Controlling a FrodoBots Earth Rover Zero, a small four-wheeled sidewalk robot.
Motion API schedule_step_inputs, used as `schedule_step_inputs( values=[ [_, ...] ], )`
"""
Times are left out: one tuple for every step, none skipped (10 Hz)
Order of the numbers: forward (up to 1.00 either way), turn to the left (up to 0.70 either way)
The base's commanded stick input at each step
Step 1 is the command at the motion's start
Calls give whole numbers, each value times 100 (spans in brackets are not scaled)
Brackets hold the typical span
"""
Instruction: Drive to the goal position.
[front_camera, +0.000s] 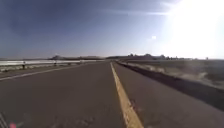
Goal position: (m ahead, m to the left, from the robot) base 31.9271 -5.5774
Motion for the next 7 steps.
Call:
schedule_step_inputs(
  values=[
    [70,0],
    [70,0],
    [70,0],
    [70,0],
    [70,0],
    [70,0],
    [70,0]
  ],
)
